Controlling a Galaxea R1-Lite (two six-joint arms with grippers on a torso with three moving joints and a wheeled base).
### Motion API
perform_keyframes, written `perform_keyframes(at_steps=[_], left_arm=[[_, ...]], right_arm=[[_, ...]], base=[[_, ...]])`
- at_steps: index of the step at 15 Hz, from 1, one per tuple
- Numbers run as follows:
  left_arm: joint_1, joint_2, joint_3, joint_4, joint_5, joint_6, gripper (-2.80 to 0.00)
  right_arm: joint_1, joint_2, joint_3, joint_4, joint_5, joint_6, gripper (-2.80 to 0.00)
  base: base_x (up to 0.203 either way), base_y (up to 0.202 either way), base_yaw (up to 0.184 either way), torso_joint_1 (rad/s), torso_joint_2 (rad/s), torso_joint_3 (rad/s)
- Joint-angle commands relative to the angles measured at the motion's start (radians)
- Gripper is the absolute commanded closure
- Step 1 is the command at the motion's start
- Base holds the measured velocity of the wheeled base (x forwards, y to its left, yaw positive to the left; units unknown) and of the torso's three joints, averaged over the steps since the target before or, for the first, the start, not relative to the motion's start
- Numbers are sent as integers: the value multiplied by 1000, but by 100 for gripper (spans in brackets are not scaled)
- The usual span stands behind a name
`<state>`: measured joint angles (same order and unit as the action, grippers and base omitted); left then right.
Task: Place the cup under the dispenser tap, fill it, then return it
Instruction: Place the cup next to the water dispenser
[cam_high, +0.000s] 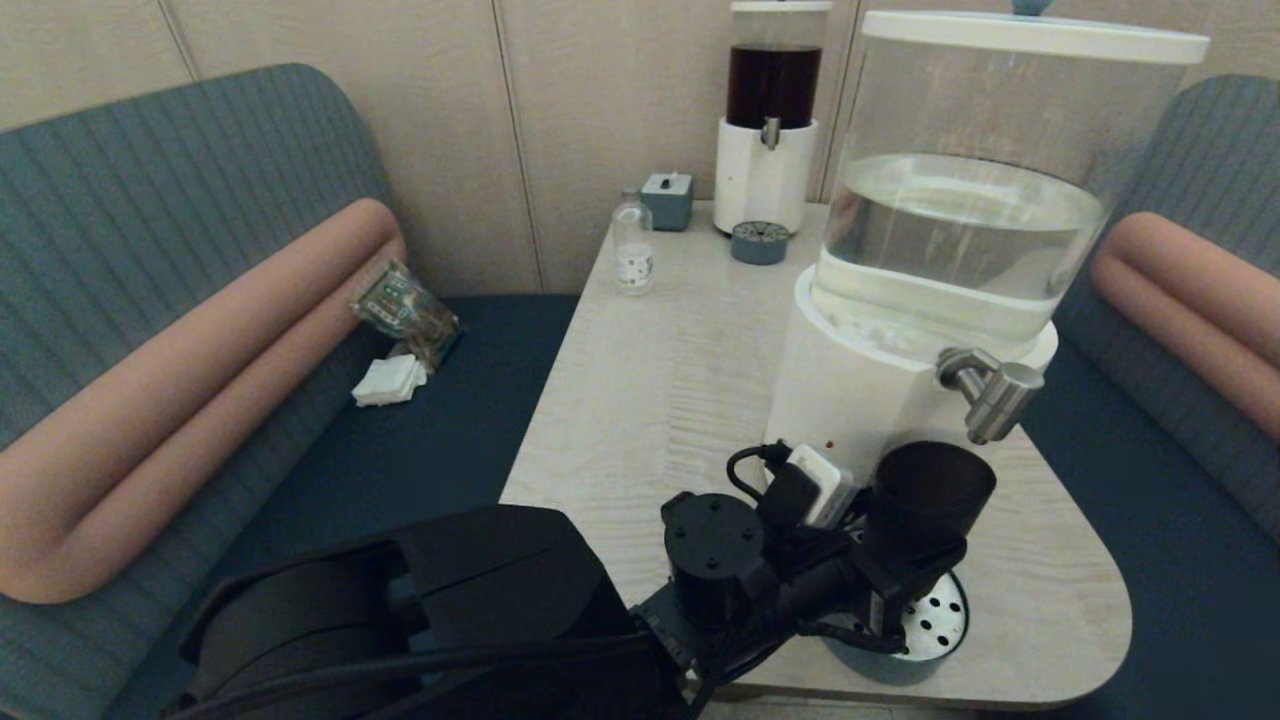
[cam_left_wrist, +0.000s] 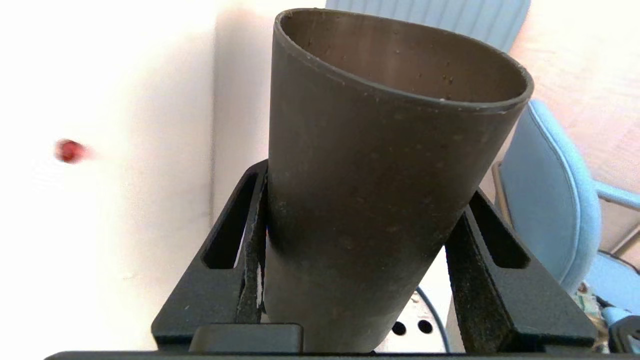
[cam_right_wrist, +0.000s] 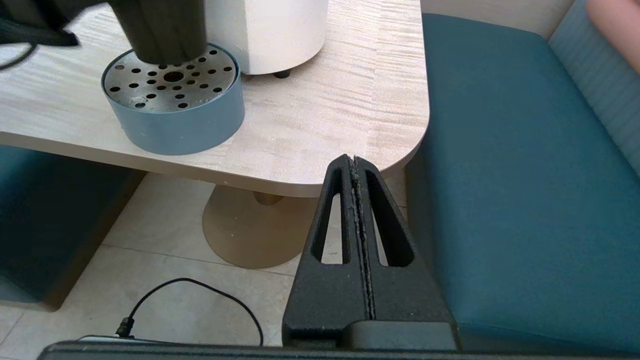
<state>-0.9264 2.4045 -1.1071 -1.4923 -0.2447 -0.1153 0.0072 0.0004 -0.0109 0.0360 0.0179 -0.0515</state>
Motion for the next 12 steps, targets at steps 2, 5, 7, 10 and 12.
perform_keyframes(at_steps=[2,5,7,10,12], left_arm=[[1,-57,54,-14,-1,-1,0],[8,-96,111,-23,3,-6,0],[22,-118,147,-30,5,-13,0],[54,-142,181,-37,5,-15,0],[83,-156,201,-38,5,-15,0]], right_arm=[[0,-2,0,-1,0,-1,0],[0,-2,0,1,0,-1,0],[0,-2,0,1,0,-1,0],[0,-2,0,-1,0,-1,0],[0,-2,0,0,0,-1,0]], base=[[0,0,0,0,0,0],[0,0,0,0,0,0],[0,0,0,0,0,0],[0,0,0,0,0,0],[0,0,0,0,0,0]])
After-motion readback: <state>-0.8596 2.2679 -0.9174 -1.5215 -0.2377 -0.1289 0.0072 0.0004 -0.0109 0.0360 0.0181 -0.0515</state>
